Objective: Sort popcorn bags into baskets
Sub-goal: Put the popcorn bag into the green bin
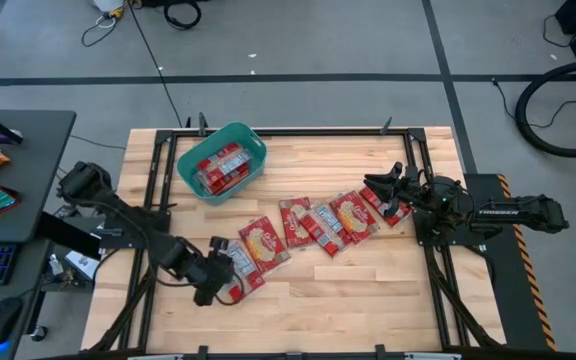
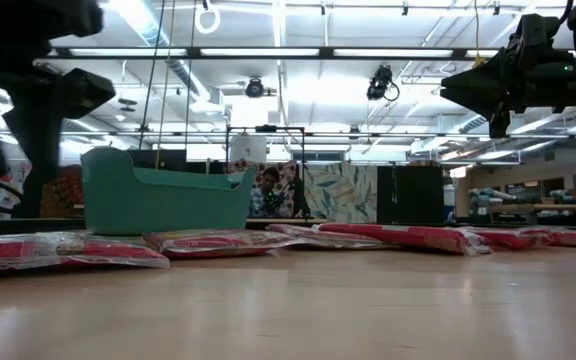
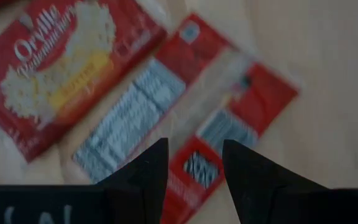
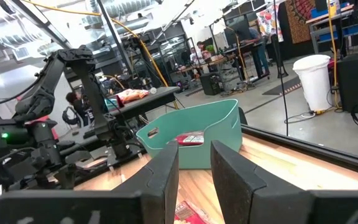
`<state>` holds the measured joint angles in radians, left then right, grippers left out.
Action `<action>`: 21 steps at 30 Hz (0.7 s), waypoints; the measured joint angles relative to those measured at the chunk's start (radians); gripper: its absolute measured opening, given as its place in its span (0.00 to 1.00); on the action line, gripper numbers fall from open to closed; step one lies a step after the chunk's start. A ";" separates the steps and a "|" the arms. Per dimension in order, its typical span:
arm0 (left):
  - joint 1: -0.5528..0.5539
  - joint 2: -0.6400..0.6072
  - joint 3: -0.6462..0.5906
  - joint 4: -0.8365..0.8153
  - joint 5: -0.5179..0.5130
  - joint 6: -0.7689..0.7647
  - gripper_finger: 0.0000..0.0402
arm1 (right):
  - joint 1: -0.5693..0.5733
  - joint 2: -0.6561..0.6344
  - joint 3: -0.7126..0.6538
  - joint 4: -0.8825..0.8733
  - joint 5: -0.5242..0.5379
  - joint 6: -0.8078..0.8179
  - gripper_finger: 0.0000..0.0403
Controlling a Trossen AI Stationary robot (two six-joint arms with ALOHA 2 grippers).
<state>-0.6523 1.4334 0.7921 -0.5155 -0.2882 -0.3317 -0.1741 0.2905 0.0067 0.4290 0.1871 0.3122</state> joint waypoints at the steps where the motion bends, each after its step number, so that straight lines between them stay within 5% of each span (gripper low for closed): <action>1: -0.009 0.000 0.000 -0.025 -0.002 0.004 0.39 | 0.000 0.000 0.000 0.000 0.000 0.000 0.24; 21: -0.155 0.238 0.057 -0.004 -0.161 0.161 0.39 | 0.000 0.000 0.000 0.000 0.001 0.000 0.24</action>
<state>-0.8077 1.6714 0.8491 -0.5196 -0.4488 -0.1707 -0.1741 0.2905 0.0067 0.4290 0.1879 0.3122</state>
